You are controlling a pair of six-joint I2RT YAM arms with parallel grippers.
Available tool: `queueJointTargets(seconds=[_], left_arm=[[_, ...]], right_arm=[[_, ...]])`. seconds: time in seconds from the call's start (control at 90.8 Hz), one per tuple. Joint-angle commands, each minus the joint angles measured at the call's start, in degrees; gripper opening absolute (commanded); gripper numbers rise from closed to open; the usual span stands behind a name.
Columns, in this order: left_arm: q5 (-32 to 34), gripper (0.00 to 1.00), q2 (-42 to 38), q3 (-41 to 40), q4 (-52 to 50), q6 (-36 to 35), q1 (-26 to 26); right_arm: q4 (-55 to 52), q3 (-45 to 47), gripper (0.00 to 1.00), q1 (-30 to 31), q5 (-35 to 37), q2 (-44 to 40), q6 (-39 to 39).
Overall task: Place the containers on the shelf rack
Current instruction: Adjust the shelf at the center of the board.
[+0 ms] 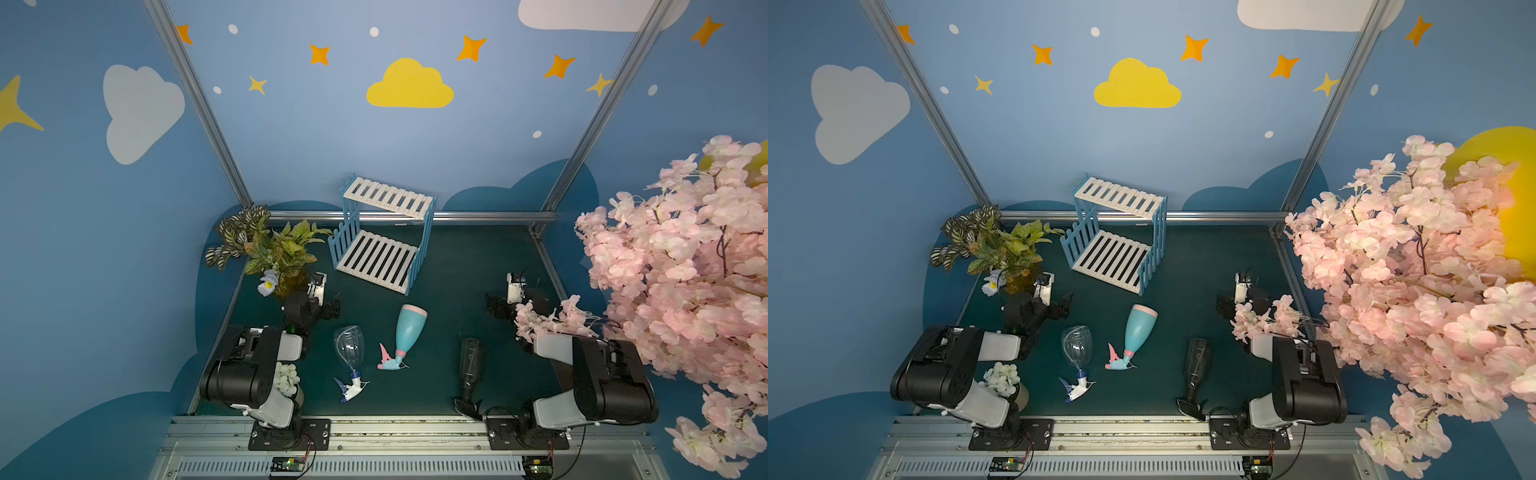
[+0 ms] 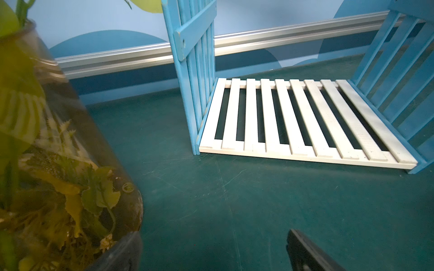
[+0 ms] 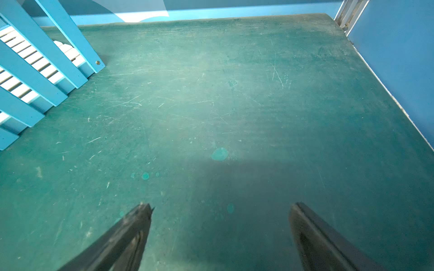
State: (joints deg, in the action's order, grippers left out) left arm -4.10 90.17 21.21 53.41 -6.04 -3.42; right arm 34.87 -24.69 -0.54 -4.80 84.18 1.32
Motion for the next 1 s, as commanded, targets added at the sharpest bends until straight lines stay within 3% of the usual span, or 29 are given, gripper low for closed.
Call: queueJointTargets(seconds=[0.0, 0.485, 0.606, 0.782, 0.914, 0.991], left_arm=[[0.18, 1.0, 0.04, 0.13, -0.02, -0.37, 0.0], [-3.27, 1.0, 0.06, -0.07, 0.39, 0.99, 1.84], [-4.76, 1.0, -1.56, -2.25, 3.06, 0.8, 2.01], [-2.25, 1.0, -15.02, -6.77, 0.48, -0.39, 0.57], [5.8, 1.0, -27.35, -5.17, -11.41, -1.49, -6.41], [10.65, 1.0, -32.36, -4.18, -13.88, -0.77, -11.04]], right_arm=[[1.38, -1.15, 0.98, 0.2, 0.14, -0.11, 0.08], [1.42, -0.99, 0.98, 0.13, 1.56, -0.17, -1.0], [-2.12, -1.5, 0.98, -0.45, 3.21, -3.96, -1.55], [-26.56, -8.09, 0.98, -1.57, 2.85, -16.14, -8.82], [-30.63, -8.57, 0.97, -0.79, -5.13, -22.5, -16.63], [-35.78, -10.04, 0.97, 4.64, -2.18, -25.1, -17.86]])
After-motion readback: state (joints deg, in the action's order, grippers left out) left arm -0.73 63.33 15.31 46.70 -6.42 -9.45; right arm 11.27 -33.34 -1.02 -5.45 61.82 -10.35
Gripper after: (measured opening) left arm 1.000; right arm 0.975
